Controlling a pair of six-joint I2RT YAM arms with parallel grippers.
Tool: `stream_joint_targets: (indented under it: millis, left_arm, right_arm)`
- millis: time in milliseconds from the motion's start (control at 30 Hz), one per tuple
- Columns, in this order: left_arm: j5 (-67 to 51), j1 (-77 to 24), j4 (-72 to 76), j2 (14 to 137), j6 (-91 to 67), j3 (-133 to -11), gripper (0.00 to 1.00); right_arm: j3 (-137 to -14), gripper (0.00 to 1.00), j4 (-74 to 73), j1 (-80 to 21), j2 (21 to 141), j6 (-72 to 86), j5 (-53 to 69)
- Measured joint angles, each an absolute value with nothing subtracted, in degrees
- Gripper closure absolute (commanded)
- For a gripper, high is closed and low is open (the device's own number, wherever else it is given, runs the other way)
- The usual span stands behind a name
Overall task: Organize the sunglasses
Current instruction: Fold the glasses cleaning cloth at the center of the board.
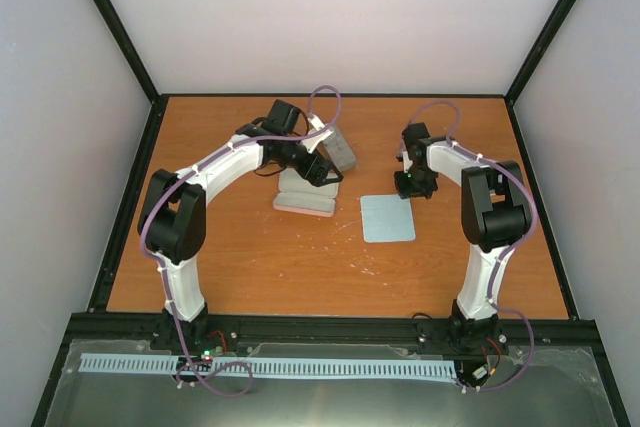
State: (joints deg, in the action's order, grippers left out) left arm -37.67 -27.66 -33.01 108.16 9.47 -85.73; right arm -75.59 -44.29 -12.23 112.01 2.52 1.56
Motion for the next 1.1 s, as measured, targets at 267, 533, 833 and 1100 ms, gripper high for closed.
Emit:
stream_joint_targets:
  millis: [267,533,833,1100]
  left_arm:
    - [-37.7,-27.7,-33.0,108.2,9.5,-85.7,0.06]
    - [-37.6,-27.7,-32.8,108.2,9.5,-85.7,0.06]
    - [-37.4,-27.7,-32.5,108.2,9.5,-85.7,0.05]
    - [-37.1,-27.7,-32.5,108.2,9.5,-85.7,0.05]
  right_arm:
    - [-75.7,0.7,-44.4,-12.3,112.5,2.4,2.6]
    - [-74.6,0.73,-43.4,-12.3,112.1,2.4,2.6]
    - [-72.9,0.75,-41.6,-12.6,111.1,3.0,2.3]
    - [-72.7,0.8,-41.6,-15.2,111.0,3.9,2.2]
